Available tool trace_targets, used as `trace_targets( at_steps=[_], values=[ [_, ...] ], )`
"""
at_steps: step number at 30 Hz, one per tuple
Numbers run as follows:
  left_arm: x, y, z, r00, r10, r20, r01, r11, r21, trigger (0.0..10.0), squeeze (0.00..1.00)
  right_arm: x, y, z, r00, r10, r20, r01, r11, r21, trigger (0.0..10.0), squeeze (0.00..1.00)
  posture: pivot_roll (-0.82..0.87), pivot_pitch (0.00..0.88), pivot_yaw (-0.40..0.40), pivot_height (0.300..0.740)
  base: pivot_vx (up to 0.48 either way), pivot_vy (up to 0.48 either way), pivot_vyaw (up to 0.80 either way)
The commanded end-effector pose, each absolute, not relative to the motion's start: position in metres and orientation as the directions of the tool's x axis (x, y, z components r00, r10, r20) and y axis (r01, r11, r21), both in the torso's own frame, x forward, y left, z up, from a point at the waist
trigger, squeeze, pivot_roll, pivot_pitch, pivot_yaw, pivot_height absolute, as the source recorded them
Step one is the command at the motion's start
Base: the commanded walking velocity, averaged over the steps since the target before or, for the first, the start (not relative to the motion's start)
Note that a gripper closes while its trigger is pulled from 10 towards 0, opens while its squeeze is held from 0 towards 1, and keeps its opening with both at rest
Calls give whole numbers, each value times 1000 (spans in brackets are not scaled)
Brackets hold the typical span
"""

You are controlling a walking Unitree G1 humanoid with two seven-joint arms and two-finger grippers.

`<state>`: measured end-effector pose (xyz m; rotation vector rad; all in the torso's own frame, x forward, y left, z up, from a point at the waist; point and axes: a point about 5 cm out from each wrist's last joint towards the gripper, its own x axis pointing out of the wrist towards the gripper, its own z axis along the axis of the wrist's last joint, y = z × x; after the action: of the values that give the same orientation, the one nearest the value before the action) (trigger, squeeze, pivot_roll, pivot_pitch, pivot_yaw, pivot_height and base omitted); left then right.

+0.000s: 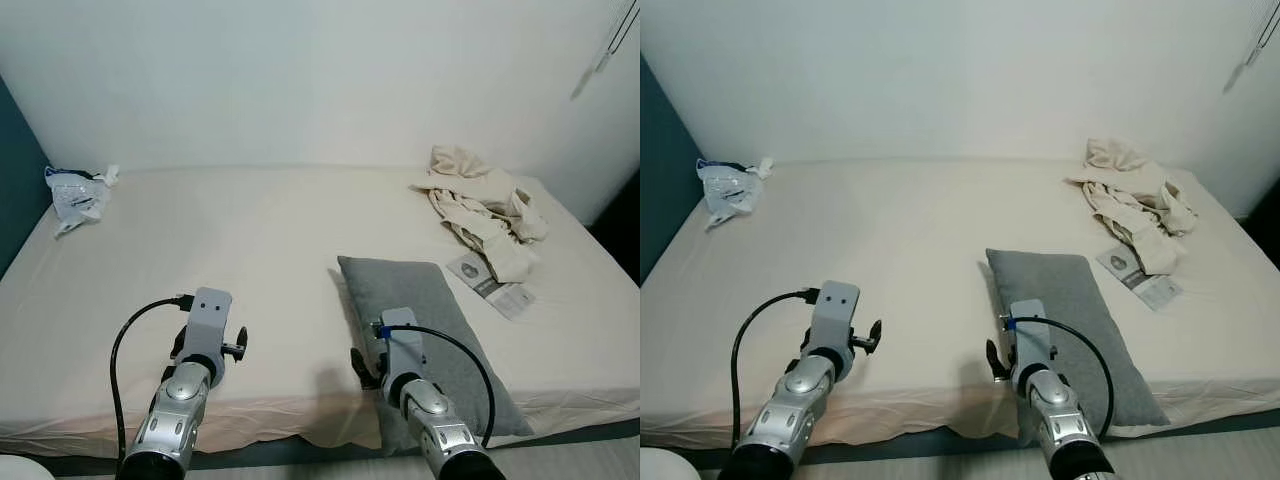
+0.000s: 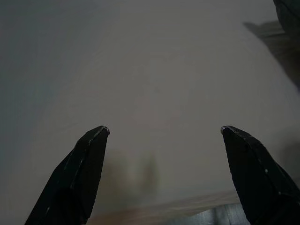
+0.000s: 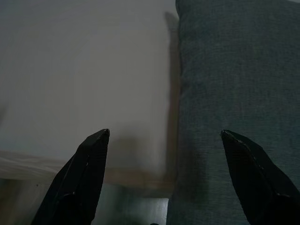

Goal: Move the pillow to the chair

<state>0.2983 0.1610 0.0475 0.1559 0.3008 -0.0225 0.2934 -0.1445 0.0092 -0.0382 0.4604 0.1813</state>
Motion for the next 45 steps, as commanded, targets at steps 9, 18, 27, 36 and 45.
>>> trace_targets(
  at_steps=[9, 18, 27, 36, 45],
  values=[
    [296, 156, 45, 954, -34, -297, 85, 984, 160, 10000, 0, 291, -146, 9, 886, 160, -435, -171, 985, 16, 10000, 0, -50, 65, -25, 740, 0, 0, 0],
    [295, 154, 43, 952, -44, -303, 99, 980, 170, 10000, 0, 290, -146, 8, 886, 162, -435, -172, 985, 16, 10000, 0, -53, 67, -26, 740, 0, -320, 0],
    [294, 157, 42, 950, -33, -312, 88, 982, 165, 10000, 0, 289, -147, 8, 884, 160, -438, -171, 985, 15, 10000, 0, -49, 71, -26, 740, 0, -480, 0],
    [292, 157, 40, 940, -53, -336, 102, 986, 131, 10000, 0, 288, -145, 7, 884, 161, -439, -170, 985, 19, 10000, 0, -49, 77, -21, 740, 0, 315, 0],
    [293, 161, 40, 940, -14, -342, 73, 984, 161, 10000, 0, 288, -146, 6, 883, 158, -442, -167, 986, 19, 10000, 0, -46, 78, -21, 740, 0, 210, 0]
  ],
)
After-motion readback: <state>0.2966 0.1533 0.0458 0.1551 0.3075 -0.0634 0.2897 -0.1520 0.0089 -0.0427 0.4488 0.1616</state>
